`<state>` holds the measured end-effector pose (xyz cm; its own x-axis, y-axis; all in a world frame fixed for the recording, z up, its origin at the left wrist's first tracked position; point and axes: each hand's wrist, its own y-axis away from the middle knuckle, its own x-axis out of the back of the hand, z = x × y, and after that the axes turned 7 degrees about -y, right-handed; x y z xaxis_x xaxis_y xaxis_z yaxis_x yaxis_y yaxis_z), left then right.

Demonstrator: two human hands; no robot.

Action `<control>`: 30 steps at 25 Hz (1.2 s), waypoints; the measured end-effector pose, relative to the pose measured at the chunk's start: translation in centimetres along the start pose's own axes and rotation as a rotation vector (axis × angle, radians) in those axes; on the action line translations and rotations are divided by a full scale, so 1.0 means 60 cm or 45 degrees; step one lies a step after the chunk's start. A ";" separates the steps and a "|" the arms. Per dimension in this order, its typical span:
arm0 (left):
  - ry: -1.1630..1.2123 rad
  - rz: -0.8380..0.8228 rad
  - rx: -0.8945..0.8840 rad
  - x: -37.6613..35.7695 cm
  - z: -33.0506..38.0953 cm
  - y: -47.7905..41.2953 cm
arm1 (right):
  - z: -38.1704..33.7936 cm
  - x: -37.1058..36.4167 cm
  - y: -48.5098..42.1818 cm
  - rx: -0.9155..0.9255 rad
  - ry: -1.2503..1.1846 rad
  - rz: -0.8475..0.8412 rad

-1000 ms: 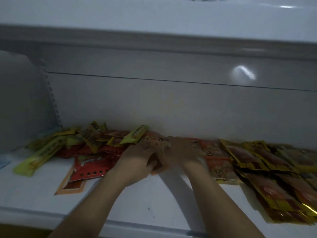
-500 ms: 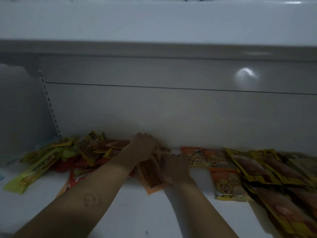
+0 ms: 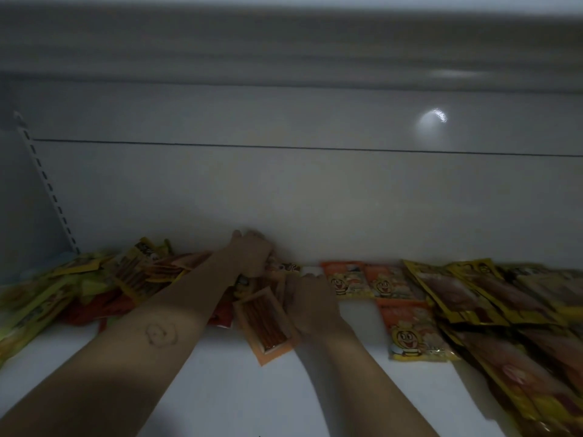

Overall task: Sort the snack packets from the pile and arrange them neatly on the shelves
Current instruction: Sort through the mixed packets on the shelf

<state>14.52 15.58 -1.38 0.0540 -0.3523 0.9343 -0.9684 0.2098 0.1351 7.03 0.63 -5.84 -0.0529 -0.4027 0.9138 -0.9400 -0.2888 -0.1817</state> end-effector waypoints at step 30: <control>0.444 0.471 -0.300 0.012 0.223 0.183 | 0.097 0.120 0.136 -0.147 -0.184 0.071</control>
<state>0.69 5.43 -3.65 -0.1626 0.0972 0.9819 -0.8595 0.4747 -0.1894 0.96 -9.69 -2.89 -0.0653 -0.5383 0.8402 -0.9699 -0.1639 -0.1804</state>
